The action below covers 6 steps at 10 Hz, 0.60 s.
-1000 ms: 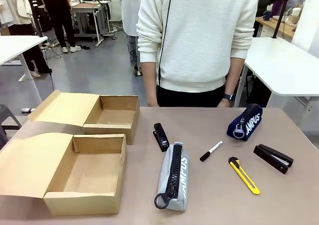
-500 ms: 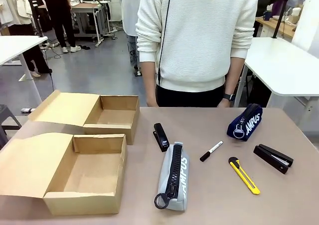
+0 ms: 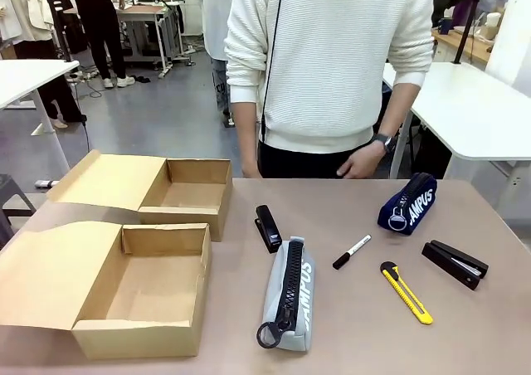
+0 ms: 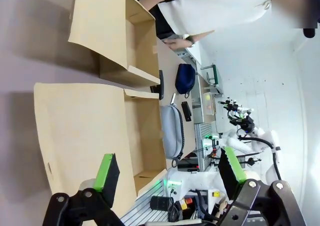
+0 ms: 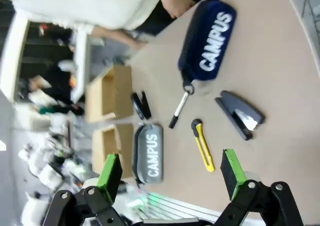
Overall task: Place items inside the box.
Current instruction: Pick up a Pencil pouch or Stapler and place it inside the Mailer Box closest to the robot.
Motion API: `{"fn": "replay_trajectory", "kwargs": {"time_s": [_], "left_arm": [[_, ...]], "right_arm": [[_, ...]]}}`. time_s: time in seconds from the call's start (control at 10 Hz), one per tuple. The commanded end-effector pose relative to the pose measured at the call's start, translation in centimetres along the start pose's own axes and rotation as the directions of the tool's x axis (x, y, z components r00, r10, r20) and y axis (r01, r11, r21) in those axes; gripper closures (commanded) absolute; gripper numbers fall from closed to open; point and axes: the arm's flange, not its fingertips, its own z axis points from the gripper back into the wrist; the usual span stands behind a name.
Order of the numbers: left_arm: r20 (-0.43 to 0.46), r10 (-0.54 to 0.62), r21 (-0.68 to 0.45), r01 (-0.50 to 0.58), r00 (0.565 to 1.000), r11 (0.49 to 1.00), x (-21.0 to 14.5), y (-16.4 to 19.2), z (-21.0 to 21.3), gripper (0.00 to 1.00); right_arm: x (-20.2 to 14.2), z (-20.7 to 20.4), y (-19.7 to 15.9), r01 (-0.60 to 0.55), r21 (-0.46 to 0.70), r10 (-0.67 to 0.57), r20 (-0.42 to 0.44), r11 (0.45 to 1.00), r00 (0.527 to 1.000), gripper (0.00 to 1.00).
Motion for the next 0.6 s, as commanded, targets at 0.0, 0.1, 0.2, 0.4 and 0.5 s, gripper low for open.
{"fn": "replay_trajectory", "kwargs": {"time_s": [0.0,0.1,0.2,0.4,0.5], "left_arm": [[0.012,-0.023,-0.026,0.024,1.0,0.999,0.2,0.0,0.0,0.0],[0.012,-0.023,-0.026,0.024,1.0,0.999,0.2,0.0,0.0,0.0],[0.012,-0.023,-0.026,0.024,1.0,0.999,0.2,0.0,0.0,0.0],[0.012,-0.023,-0.026,0.024,1.0,0.999,0.2,0.0,0.0,0.0],[0.012,-0.023,-0.026,0.024,1.0,0.999,0.2,0.0,0.0,0.0]], "right_arm": [[-0.3,-5.1,6.1,-0.203,-0.107,0.196,-0.074,0.973,0.978,0.0],[-0.2,-8.1,8.6,-0.279,-0.137,0.261,-0.137,0.95,0.956,0.0],[0.5,-8.6,8.7,-0.325,-0.169,0.292,-0.192,0.931,0.937,0.0],[1.1,0.8,0.9,-0.117,0.041,0.119,-0.069,0.992,0.99,0.0],[-0.6,4.7,-3.0,-0.024,0.047,0.025,-0.014,0.999,1.0,0.0]]}}
